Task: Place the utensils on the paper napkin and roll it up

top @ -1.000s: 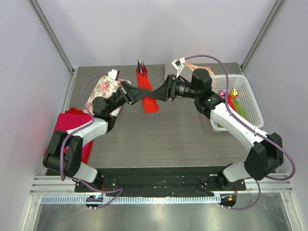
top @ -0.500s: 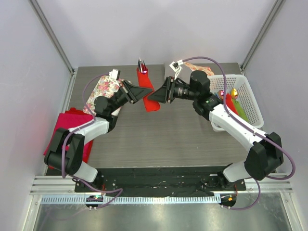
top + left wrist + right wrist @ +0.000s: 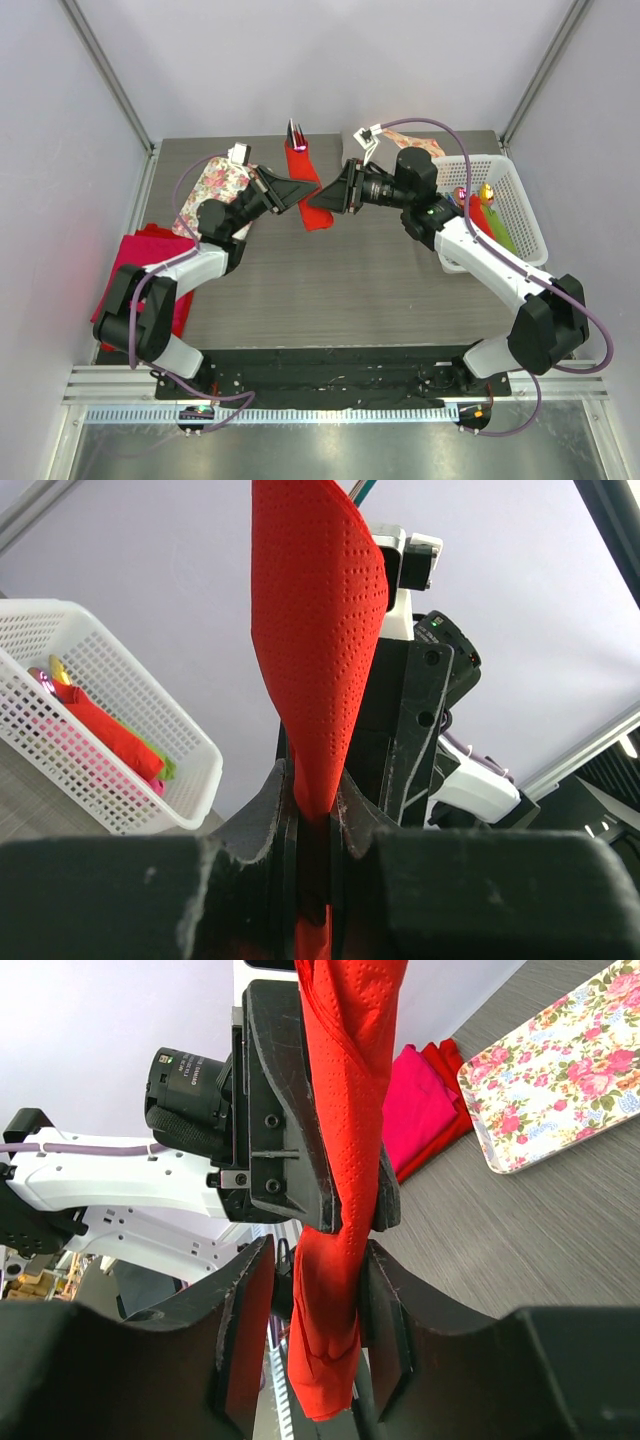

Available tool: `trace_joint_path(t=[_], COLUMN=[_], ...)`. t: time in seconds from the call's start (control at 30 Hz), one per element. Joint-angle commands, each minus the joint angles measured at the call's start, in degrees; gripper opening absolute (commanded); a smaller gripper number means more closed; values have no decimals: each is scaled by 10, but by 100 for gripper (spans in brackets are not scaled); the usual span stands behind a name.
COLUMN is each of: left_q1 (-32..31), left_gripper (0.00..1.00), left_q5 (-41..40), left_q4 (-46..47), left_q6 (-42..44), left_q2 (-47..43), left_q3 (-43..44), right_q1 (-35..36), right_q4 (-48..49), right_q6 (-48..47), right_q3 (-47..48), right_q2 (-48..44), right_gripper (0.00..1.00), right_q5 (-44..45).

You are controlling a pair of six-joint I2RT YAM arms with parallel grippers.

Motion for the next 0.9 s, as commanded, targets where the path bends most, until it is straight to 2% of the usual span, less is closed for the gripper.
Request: trace_joint_path(t=[0.0,0.5,0.73,0.8,0.87], left_q1=[-4,-6,-6,-6,-6], left_gripper=[0,0,0,0,0], left_q5=[-28,-22,-20,-21,-22], left_q4=[133,141,144,144,144], left_q6=[3,1,0,0,1], left_q2=[2,1,2,2,2], left_q3=[24,27,28,27,26], right_q1=[10,9,9,10,10], right_q4=[34,-7,-35,-35,-23], right_q6=[5,-11,-24,-24,-19], right_q3=[1,0,6,8,5], right_q2=[-5,5,8,8,7], right_gripper=[47,48,54,53,45], right_q5=[-25,-8,9,6,-1])
